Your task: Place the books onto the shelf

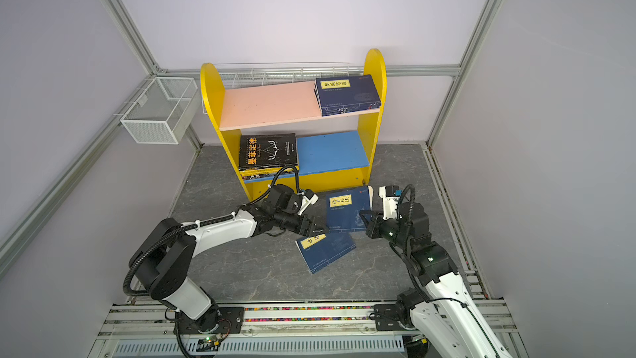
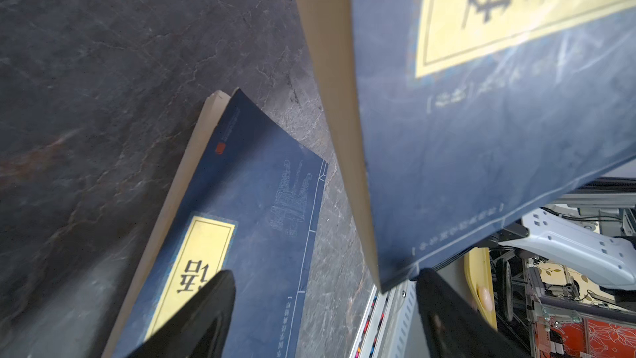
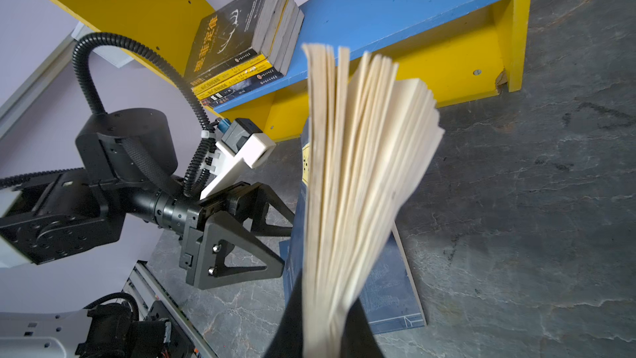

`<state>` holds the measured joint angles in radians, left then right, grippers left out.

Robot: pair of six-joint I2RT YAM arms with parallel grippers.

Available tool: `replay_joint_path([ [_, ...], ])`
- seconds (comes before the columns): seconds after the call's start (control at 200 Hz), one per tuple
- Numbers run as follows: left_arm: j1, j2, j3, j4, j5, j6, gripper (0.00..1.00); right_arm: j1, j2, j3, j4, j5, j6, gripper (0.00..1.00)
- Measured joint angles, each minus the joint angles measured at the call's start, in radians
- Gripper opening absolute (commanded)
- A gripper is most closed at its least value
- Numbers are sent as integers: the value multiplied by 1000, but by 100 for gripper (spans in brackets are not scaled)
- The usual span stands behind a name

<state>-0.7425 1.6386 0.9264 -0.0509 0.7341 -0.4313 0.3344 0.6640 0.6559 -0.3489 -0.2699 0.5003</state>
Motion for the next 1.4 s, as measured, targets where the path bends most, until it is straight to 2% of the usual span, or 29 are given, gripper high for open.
replay_joint_path([
  [0.25, -16, -1, 1, 24, 53, -10, 76, -14, 20, -1, 52, -53, 53, 6],
  [0.5, -24, -5, 11, 24, 80, -14, 65, -14, 33, -2, 83, -76, 82, 6],
  [0.74, -24, -48, 12, 40, 102, -21, 67, -14, 45, -16, 102, -78, 97, 6],
  [1.17, -3, -81, 10, 143, 113, -113, 70, -27, 26, -19, 177, -100, 113, 6],
  [1.4, 18, -92, 0, 222, 151, -145, 69, -44, 35, -19, 246, -211, 141, 6],
])
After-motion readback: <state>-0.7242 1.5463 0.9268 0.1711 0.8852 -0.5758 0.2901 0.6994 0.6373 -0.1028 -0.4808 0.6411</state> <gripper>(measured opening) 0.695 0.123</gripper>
